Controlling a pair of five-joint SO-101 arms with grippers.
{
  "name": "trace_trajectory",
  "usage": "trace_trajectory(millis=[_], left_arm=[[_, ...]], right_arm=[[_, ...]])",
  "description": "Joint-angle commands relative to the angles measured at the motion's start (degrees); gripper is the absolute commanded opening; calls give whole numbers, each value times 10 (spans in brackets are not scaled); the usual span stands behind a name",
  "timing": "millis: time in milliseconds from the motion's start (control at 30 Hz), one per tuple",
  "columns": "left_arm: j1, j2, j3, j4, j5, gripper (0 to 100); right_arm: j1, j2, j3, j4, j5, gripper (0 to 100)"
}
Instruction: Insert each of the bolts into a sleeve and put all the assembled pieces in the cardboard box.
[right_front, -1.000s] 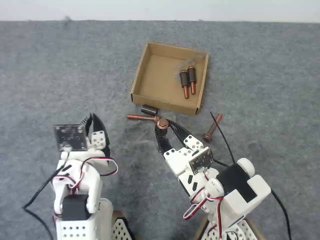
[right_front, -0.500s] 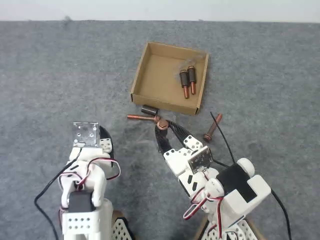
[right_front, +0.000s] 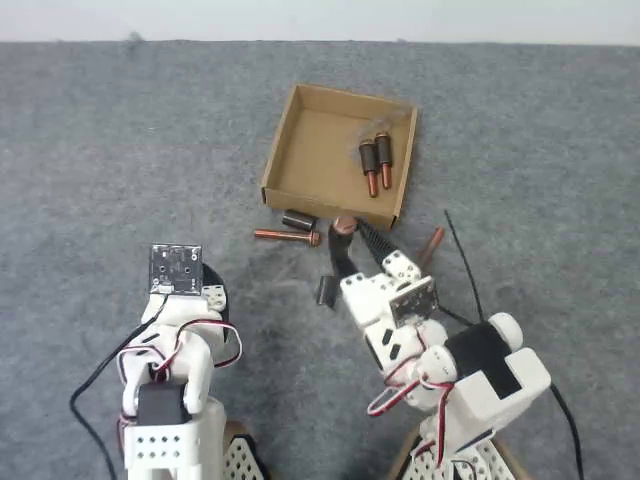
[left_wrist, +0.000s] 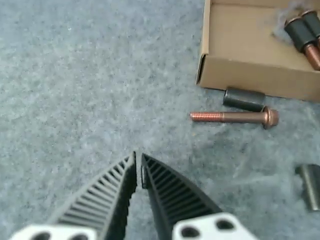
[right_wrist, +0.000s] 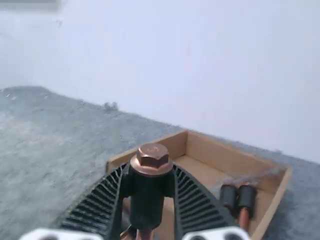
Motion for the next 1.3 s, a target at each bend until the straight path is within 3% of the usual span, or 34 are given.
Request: trace_trajectory(millis=[0, 133, 633, 933, 1267], left_arm=[[-4, -5, -5, 3, -5, 11], [-4, -5, -5, 4, -5, 11], [-3, -5, -5, 1, -5, 11], [-3, -5, -5, 2, -76, 11], [-3, -5, -5, 3, -81, 11]], right_arm=[[35, -33, -59, 3, 5, 6], [59, -33, -114, 33, 6, 6], [106, -33, -355, 337, 5, 6], [120, -29, -469, 611, 4, 6], [120, -28, -606, 938, 4, 6]])
